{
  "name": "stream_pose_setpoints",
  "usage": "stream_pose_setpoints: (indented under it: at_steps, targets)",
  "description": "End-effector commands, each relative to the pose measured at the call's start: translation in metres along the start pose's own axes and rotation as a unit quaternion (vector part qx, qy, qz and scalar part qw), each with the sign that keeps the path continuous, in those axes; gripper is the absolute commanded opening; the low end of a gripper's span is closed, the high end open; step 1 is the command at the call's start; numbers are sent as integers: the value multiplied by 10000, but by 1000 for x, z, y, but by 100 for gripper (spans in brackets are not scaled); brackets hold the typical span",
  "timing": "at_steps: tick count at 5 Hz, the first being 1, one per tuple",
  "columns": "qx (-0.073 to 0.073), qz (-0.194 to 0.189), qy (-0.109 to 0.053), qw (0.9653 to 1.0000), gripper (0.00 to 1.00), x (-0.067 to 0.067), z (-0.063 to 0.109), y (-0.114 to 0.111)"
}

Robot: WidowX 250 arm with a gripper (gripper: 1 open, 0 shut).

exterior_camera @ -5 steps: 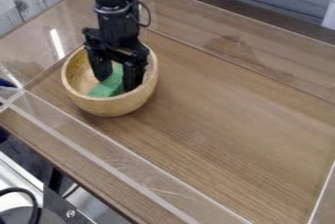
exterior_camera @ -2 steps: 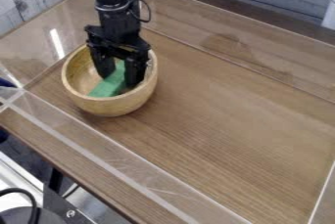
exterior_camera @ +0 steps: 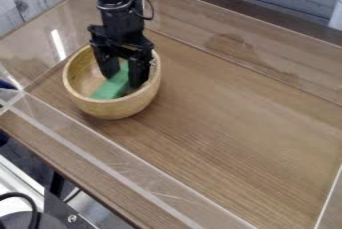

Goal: Remove the green block from inside the brown bowl and put it on the table

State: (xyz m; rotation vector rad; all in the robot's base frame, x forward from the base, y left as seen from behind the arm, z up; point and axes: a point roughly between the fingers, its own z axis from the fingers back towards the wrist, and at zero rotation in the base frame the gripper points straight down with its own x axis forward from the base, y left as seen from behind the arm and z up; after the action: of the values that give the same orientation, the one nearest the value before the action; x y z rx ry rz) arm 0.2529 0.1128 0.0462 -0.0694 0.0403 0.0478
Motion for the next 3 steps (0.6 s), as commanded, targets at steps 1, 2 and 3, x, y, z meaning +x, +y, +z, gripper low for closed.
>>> stream_pose_setpoints:
  at_steps: [1,2,3]
  targets:
    - [22,-54,-224,9997,100,9,8,3]
    - [1,-64,-237,9997,100,9,6,3]
    - [-19,-66,-242,9997,100,10,4,4]
